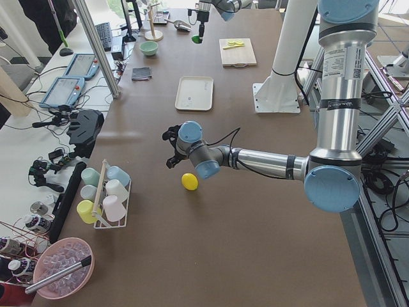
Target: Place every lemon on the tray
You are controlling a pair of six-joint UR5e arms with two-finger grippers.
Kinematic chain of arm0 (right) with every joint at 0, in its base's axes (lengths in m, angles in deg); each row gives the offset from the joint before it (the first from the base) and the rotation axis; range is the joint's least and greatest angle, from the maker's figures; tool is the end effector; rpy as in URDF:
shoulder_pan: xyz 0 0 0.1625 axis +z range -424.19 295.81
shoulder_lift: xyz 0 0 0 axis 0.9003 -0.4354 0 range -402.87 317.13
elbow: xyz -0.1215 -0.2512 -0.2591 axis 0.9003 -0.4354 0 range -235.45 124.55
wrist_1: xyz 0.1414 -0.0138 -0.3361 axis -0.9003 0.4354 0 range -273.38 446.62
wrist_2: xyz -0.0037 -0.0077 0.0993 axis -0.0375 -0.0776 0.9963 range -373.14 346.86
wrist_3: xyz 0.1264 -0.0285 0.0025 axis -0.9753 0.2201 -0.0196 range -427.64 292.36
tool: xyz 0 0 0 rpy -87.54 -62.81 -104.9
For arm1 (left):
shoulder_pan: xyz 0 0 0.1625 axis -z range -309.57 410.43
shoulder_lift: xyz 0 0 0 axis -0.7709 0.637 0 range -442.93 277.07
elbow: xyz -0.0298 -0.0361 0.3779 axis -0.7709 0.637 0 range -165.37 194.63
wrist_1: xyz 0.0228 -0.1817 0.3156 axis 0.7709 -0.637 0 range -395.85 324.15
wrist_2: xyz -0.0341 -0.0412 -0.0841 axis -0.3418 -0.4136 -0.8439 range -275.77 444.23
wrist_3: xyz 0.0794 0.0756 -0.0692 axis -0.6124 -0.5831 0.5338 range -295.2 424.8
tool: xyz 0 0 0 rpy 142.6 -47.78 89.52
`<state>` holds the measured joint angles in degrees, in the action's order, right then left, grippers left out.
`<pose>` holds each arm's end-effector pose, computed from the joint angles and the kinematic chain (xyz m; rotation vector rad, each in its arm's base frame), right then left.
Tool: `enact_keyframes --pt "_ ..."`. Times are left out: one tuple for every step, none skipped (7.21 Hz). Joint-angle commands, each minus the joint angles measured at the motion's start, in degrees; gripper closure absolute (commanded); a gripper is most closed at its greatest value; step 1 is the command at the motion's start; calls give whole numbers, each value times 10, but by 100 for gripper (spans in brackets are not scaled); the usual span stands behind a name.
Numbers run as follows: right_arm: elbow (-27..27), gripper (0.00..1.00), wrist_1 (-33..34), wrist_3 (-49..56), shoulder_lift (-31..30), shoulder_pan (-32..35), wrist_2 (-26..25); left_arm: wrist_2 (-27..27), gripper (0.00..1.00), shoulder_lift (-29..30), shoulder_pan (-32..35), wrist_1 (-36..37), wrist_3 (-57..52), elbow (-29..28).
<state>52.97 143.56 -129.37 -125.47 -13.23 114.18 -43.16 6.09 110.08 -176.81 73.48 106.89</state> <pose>-0.2690 -0.4186 0.3602 0.1742 -1.1341 0.0171 0.1932 -0.4380 0.5199 0.6349 0.8778 0.6381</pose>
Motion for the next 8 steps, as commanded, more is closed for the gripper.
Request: enact_keyframes --pt "-2 100 45 -21 41 -16 -19 -1 3 -29 -21 -16 -2 -2" --pt "-4 100 46 -22 49 -21 -23 -1 3 -29 -22 -50 -2 -31" --pt "-4 100 53 -22 55 -26 -25 -1 3 -24 -23 -102 -2 -84" --pt "-4 100 61 -22 66 -40 -43 0 3 -20 -23 -132 -2 -112" --pt "-5 100 67 -26 74 -53 -62 1 3 -20 -24 -133 -2 -116" --pt "-5 100 67 -43 78 -60 -65 0 3 -20 -24 -134 -2 -119" --pt "-5 100 67 -45 78 -63 -66 0 13 -22 -24 -134 1 -119" --pt "-4 100 67 -45 78 -63 -67 -1 95 -22 -24 -133 4 -118"
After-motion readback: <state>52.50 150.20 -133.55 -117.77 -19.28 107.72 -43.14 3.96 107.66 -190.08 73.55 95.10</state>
